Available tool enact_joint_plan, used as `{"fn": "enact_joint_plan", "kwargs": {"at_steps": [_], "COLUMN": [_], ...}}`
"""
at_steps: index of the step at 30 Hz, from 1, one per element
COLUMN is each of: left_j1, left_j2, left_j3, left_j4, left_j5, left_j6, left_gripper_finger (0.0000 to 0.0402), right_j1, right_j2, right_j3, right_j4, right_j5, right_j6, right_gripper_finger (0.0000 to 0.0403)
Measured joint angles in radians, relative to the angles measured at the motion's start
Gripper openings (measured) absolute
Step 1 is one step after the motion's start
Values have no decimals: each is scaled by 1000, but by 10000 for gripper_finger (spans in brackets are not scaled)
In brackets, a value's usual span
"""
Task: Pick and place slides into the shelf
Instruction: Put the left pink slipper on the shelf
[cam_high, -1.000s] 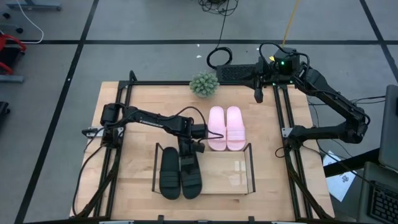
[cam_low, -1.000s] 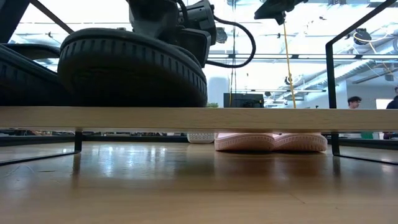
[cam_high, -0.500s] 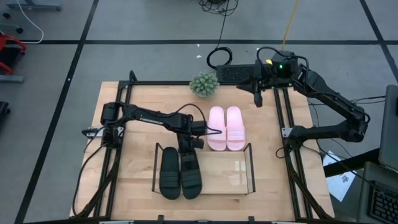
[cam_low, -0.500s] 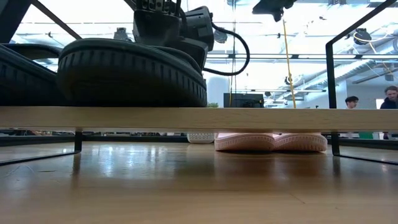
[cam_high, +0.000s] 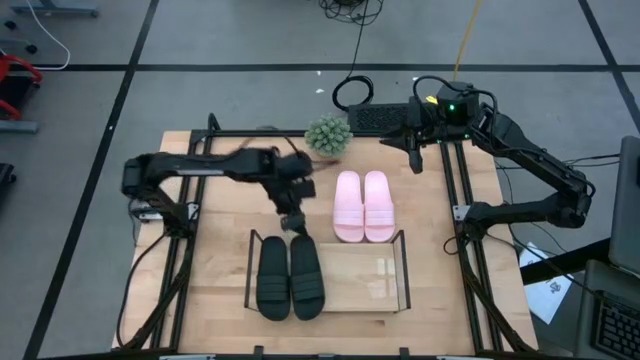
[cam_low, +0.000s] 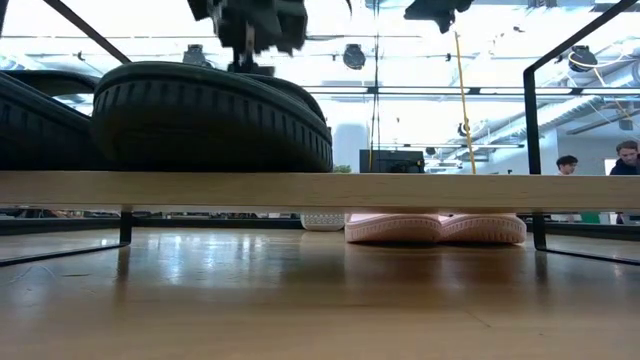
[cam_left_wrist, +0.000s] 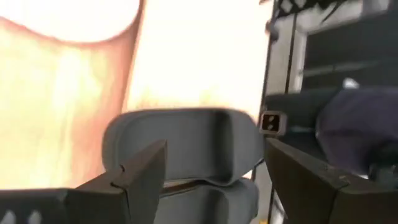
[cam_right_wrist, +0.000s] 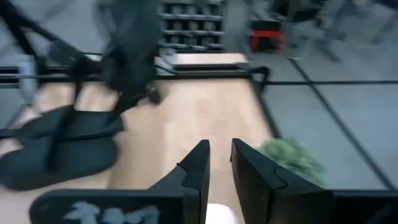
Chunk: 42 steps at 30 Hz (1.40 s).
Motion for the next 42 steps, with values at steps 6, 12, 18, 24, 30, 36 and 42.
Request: {"fn": "enact_joint_plan", "kwargs": {"at_steps": [6, 12, 18, 24, 30, 36, 42], "left_j1": [56, 89, 119, 123, 123, 124, 127], "left_j2": [-190, -374, -503, -555, -547, -532, -526], "left_j3": [0, 0, 1, 1, 1, 0, 0], "left_j4": [-6, -7, -116, -191, -199, -200, -212], "left_j5": [-89, -284, -445, -507, -543, -592, -611], "left_j6": [13, 23, -60, -111, -100, -79, -85], "left_gripper_finger": [267, 267, 266, 267, 267, 267, 267], "right_j1": [61, 91, 117, 168, 166, 165, 164], "right_j2": [6, 60, 214, 337, 386, 443, 587], "right_j3": [0, 0, 0, 0, 0, 10, 175], "right_j4": [49, 64, -93, -273, -312, -305, -359], "right_j5": [-130, -125, -77, 10, -6, -49, -73], "right_j6": [-4, -2, -71, -222, -294, -300, -307], "right_gripper_finger": [57, 57, 57, 57, 57, 57, 57]}}
